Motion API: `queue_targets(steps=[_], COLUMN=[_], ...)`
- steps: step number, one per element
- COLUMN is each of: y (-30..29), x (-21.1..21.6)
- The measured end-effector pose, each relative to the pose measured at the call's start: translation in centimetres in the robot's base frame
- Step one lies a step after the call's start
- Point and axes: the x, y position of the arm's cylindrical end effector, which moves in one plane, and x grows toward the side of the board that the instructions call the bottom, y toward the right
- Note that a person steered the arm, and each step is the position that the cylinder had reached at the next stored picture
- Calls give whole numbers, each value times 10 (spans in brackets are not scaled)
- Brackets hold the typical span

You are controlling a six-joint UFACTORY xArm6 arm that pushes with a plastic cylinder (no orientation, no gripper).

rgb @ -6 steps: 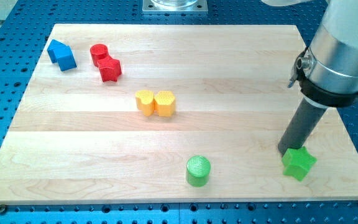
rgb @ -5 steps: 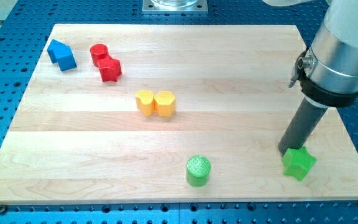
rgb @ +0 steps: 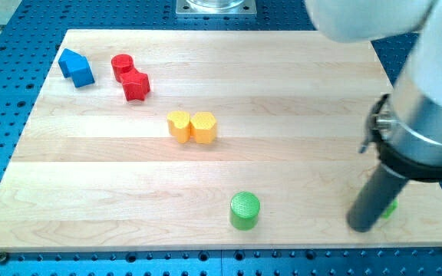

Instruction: Push the green star to the bottom right corner of the board

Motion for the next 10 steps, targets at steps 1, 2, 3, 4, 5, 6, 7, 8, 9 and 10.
queue_targets(steps=[1, 2, 3, 4, 5, 6, 7, 8, 9, 10], y=[18, 2, -77, -125, -69, -50, 2, 7, -12, -95], x=[0, 0, -6, -20, -27, -27, -35, -35, -38, -68])
